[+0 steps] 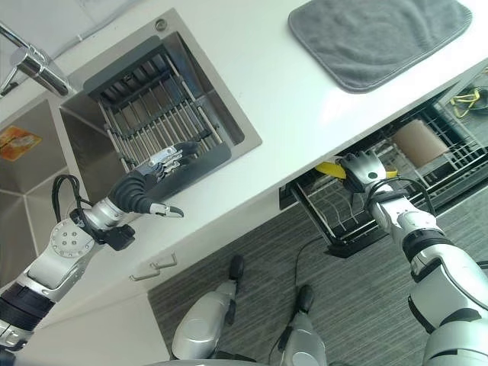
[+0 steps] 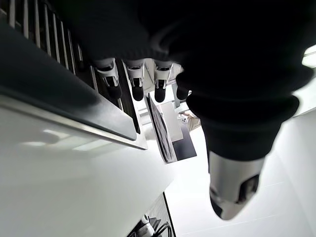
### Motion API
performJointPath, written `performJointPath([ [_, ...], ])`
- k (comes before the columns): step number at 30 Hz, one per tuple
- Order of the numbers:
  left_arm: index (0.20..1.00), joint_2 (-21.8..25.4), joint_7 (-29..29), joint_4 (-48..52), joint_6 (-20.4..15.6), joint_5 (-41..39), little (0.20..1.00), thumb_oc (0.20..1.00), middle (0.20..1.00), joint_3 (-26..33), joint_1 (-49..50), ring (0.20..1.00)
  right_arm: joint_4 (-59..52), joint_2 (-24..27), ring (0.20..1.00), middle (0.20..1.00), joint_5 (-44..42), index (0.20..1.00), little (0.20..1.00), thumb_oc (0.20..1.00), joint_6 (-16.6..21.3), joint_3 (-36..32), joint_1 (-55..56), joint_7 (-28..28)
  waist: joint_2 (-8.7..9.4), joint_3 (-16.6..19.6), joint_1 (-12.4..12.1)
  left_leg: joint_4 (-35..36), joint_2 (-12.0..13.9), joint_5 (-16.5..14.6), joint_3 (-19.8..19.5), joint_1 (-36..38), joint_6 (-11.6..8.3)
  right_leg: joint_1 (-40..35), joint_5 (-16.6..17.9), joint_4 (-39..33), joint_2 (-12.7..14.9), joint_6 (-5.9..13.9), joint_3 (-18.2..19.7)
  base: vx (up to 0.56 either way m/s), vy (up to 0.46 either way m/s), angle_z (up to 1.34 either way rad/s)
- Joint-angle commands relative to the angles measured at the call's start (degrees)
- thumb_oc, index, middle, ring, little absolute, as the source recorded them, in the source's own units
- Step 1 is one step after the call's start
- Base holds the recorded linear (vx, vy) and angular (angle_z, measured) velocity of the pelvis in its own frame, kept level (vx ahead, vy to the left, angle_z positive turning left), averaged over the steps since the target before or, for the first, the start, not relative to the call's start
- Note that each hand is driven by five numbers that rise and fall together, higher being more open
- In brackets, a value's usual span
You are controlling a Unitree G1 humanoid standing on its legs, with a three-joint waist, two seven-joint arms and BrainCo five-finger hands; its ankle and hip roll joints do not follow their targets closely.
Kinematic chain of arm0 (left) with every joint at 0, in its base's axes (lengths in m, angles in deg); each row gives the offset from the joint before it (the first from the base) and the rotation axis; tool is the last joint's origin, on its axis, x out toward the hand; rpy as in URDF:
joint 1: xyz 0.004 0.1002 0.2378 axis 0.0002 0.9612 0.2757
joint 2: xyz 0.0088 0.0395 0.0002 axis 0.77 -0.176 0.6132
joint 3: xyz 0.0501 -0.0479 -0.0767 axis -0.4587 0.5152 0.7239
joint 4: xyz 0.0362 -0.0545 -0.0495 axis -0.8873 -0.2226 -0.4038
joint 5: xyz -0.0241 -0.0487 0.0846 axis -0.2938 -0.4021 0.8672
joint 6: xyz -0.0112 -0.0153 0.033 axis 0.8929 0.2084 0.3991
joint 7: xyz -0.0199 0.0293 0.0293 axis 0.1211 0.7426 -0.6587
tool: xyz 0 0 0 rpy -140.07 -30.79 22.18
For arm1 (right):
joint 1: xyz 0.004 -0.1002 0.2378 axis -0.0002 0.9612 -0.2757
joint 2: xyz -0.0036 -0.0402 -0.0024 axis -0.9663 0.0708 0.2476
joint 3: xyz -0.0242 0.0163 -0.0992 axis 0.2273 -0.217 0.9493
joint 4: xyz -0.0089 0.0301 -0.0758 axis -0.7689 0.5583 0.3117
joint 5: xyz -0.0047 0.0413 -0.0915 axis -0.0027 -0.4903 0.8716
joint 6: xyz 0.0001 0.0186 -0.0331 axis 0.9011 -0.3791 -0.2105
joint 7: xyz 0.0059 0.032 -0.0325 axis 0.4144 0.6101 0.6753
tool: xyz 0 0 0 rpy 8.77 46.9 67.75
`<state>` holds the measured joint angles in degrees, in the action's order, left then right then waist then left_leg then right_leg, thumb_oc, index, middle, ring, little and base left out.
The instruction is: Place the dishes in the dishwasher.
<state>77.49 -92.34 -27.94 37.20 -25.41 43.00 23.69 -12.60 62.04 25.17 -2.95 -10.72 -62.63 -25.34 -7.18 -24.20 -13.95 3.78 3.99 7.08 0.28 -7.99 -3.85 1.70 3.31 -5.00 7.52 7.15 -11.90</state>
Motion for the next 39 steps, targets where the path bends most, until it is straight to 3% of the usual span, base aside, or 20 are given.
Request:
performJointPath([
  [1, 1.000, 2.30, 1.09, 3.58, -5.21, -2.55, 1.000, 1.000, 1.000, 1.73, -3.05, 1.000, -1.92, 0.85, 0.200, 0.200, -4.36, 0.200, 0.200, 0.200, -0.67, 4.19, -13.39, -5.53, 3.28, 2.28, -1.21, -5.09, -2.14, -9.79, -7.34, -0.34, -2.26, 2.73, -5.58, 5.39, 2.42, 2.83, 0.68, 0.00, 0.000, 0.00],
  [9, 1.000, 1.84, 1.11, 2.65, -6.19, -1.14, 1.000, 1.000, 1.000, 1.24, -5.19, 1.000, 0.66, -1.31, 0.200, 0.200, -2.66, 0.200, 0.200, 0.200, -3.38, 4.33, -15.74, -7.58, 2.71, 1.57, -1.91, -4.73, -2.52, -9.13, -7.18, -1.62, -2.27, 4.15, -5.21, 5.93, 2.96, 2.90, -0.59, 0.00, 0.005, 0.01],
  [17, 1.000, 1.19, 2.97, 4.40, -6.95, 2.10, 1.000, 1.000, 1.000, 1.89, -4.92, 1.000, 3.55, -3.23, 0.200, 0.200, -0.31, 0.200, 0.200, 0.200, -16.50, -3.21, -13.90, -24.93, 1.40, 1.09, -1.76, -3.52, -3.17, -8.49, -6.78, -2.33, -1.84, 5.44, -4.40, 5.72, 3.44, 3.42, -0.61, -0.03, 0.052, 0.05],
  [30, 1.000, 0.34, 5.54, 5.40, -6.55, 3.95, 1.000, 1.000, 1.000, 1.90, -4.82, 1.000, 4.57, -4.53, 0.200, 0.200, -1.63, 0.200, 0.200, 0.200, -23.04, -7.92, -12.31, -37.66, 0.76, 0.67, -1.18, -2.86, -3.28, -7.95, -5.38, -3.05, -1.54, 6.88, -3.41, 5.60, 4.10, 3.94, -0.90, -0.02, 0.025, 0.00],
  [32, 1.000, 0.29, 5.58, 5.39, -6.59, 3.86, 1.000, 1.000, 1.000, 2.09, -4.80, 1.000, 4.29, -4.69, 0.200, 0.200, -1.87, 0.200, 0.200, 0.200, -22.84, -8.18, -12.34, -37.50, 0.67, 0.57, -1.12, -2.77, -3.29, -7.86, -5.29, -3.21, -1.50, 7.09, -3.28, 5.51, 4.13, 3.95, -0.85, -0.05, 0.032, -0.06],
  [36, 1.000, 0.49, 5.58, 5.72, -6.21, 3.00, 1.000, 1.000, 1.000, 2.25, -5.22, 1.000, 3.66, -4.87, 0.200, 0.200, 6.43, 0.200, 0.200, 0.200, -24.37, -6.02, -14.10, -39.45, 0.34, 0.43, -1.38, -2.36, -3.36, -7.37, -5.29, -3.60, -1.55, 7.55, -2.79, 5.18, 4.34, 4.10, -1.21, -0.05, 0.025, -0.06],
  [39, 1.000, 0.54, 5.56, 5.42, -6.55, 3.14, 1.000, 1.000, 1.000, 1.85, -5.16, 1.000, 2.61, -4.81, 0.200, 0.200, 4.63, 0.200, 0.200, 0.200, -25.23, -3.83, -14.97, -38.75, 0.39, 0.53, -1.46, -2.14, -3.46, -7.06, -5.04, -3.95, -1.54, 7.94, -2.55, 5.10, 4.51, 4.24, -1.44, -0.01, 0.011, 0.00],
])
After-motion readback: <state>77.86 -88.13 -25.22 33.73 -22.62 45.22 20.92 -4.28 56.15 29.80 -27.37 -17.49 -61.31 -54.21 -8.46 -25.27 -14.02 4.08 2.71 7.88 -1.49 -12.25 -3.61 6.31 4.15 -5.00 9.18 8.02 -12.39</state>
